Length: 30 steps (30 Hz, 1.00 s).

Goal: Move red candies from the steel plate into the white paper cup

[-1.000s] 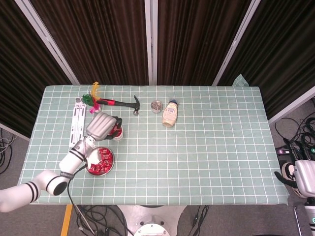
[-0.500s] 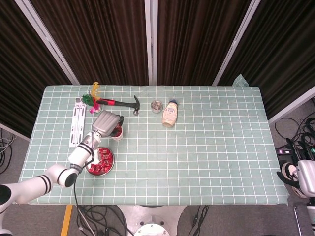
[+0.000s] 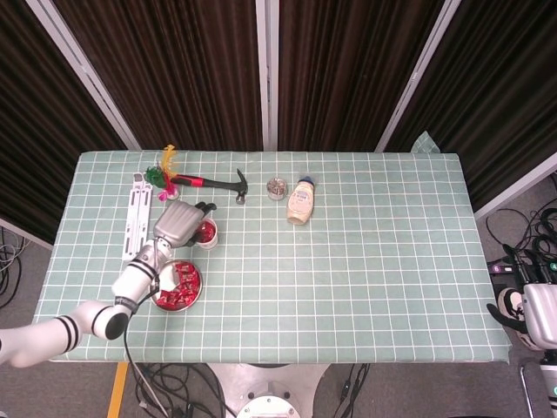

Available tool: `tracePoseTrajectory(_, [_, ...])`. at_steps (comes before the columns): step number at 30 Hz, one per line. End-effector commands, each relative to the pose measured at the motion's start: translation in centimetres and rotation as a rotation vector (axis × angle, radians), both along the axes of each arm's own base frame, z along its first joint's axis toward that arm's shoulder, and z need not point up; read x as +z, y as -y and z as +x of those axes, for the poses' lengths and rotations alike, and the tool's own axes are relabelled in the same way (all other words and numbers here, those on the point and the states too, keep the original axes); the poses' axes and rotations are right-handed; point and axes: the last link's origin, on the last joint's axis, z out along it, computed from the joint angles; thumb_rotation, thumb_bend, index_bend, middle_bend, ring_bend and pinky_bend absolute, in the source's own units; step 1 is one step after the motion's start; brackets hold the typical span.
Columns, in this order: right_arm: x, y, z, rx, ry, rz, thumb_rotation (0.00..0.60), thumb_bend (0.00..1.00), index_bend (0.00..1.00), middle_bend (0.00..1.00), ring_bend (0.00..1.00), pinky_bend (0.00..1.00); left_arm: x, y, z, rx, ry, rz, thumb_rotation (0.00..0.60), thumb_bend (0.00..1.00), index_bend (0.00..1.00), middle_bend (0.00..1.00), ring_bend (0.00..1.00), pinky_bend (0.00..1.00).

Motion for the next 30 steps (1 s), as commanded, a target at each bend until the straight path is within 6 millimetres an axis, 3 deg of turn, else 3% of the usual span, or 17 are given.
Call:
tracePoseTrajectory(1, [0.1, 0.0, 0.0, 0.002, -0.001, -0.002, 0.6, 0.1, 0.06, 0.24, 0.09, 0.29, 2.0, 1.5, -0.7, 0.006, 0.062, 0.062, 0.6, 0.39, 0.26, 0.4, 0.77, 1.0])
tracePoseTrajectory(9, [-0.1, -0.1, 0.0, 0.008, 0.005, 0.004, 0.6, 0.1, 0.06, 0.24, 0.09, 0.29, 5.1, 6.8, -5.7, 0.065, 0.162, 0.129, 0.6, 0.33, 0.31, 0.41, 0.78, 1.0])
tracePoseTrajectory(15, [-0.3, 0.0, 0.1, 0.016, 0.008, 0.007, 0.6, 0.1, 0.06, 0.24, 0.09, 0.29, 4.3, 10.7, -8.2, 0.079, 0.178, 0.07, 0.6, 0.27, 0.41, 0.48, 0.78, 1.0])
tracePoseTrajectory(19, [-0.5, 0.0, 0.3, 0.024, 0.009, 0.013, 0.6, 0.1, 0.06, 0.24, 0.09, 0.29, 2.6, 11.1, -8.5, 0.059, 0.165, 0.023, 0.6, 0.26, 0.43, 0.49, 0.78, 1.0])
tracePoseTrajectory(30, [0.0, -0.4, 0.2, 0.009, 0.002, -0.005, 0.6, 0.1, 0.06, 0.24, 0.09, 0.3, -1.5, 8.7, -7.7, 0.05, 0.108, -0.07, 0.6, 0.27, 0.44, 0.49, 0.78, 1.0])
